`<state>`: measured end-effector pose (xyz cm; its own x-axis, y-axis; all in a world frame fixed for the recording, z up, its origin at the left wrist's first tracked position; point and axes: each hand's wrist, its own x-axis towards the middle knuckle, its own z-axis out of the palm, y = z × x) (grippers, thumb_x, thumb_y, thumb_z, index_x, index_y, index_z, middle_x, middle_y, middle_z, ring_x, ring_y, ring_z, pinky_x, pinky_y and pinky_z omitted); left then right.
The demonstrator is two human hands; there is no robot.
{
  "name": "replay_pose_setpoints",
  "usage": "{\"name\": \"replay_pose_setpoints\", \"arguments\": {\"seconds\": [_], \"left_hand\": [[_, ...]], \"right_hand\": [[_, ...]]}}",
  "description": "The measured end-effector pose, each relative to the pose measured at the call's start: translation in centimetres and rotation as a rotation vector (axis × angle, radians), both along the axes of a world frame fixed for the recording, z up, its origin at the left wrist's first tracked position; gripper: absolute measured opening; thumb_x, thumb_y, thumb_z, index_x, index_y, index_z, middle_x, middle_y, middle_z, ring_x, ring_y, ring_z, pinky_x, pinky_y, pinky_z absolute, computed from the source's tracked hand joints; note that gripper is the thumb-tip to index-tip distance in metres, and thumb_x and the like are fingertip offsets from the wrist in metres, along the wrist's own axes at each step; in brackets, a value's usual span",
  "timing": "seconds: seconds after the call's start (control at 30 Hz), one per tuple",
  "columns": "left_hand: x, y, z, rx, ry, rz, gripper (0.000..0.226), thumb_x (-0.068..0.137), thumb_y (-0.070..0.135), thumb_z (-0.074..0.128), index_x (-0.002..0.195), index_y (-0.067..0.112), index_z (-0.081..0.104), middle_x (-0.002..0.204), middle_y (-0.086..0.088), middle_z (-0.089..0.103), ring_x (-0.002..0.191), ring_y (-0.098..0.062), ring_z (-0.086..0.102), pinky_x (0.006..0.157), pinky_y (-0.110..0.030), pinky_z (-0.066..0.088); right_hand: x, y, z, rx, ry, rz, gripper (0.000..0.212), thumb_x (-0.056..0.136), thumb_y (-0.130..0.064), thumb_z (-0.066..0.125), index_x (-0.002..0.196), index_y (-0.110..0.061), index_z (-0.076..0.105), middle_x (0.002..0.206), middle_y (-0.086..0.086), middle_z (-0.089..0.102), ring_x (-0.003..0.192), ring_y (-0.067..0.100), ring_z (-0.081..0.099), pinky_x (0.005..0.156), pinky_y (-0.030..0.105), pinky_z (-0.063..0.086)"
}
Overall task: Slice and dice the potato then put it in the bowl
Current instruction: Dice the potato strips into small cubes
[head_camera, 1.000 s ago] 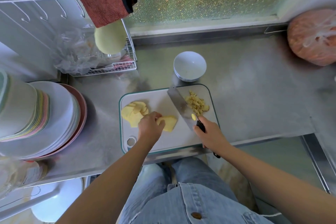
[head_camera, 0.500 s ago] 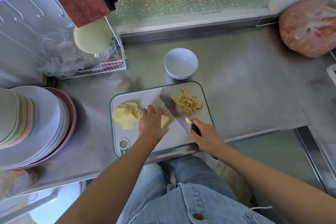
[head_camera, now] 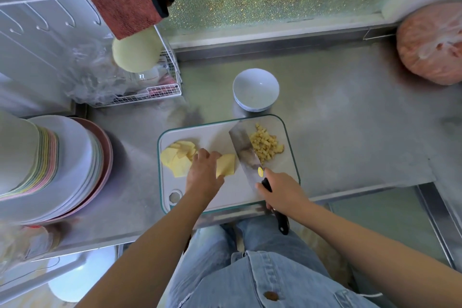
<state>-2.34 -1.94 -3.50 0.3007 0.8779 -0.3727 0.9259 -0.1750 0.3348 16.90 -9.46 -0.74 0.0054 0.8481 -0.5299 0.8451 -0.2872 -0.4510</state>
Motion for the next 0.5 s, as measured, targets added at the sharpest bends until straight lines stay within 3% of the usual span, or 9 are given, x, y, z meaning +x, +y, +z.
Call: {"name": "replay_pose_setpoints", "arguments": {"seconds": [0.23, 0.4, 0.5], "left_hand": [[1.1, -0.2, 0.1, 0.02, 0.003, -0.003, 0.049, 0.09, 0.034, 0.063, 0.131, 0.015, 0.046, 0.124, -0.007, 0.046, 0.11, -0.024, 0.052, 0.088, -0.031, 0.045], [1.8, -0.5, -0.2, 0.064, 0.074, -0.076, 0.045, 0.093, 0.038, 0.057, 0.128, 0.011, 0.048, 0.121, -0.007, 0.047, 0.11, -0.024, 0.052, 0.087, -0.03, 0.044], [1.8, -0.6, -0.3, 0.084, 0.11, -0.124, 0.043, 0.095, 0.041, 0.052, 0.125, 0.01, 0.05, 0.118, -0.008, 0.048, 0.107, -0.025, 0.052, 0.082, -0.032, 0.047]], "right_hand": [[-1.0, 0.0, 0.2, 0.057, 0.0, 0.012, 0.019, 0.093, -0.026, 0.042, 0.081, -0.011, 0.045, 0.062, 0.007, 0.061, 0.057, 0.023, 0.057, 0.058, 0.04, 0.047], [-0.8, -0.1, 0.9, 0.084, -0.05, 0.017, 0.02, 0.092, -0.023, 0.045, 0.076, -0.013, 0.039, 0.057, -0.001, 0.043, 0.05, 0.013, 0.038, 0.046, 0.028, 0.021], [-1.3, 0.1, 1.0, 0.082, -0.103, 0.029, 0.022, 0.089, -0.021, 0.047, 0.073, -0.016, 0.033, 0.058, -0.003, 0.038, 0.051, 0.012, 0.033, 0.046, 0.027, 0.017]]}}
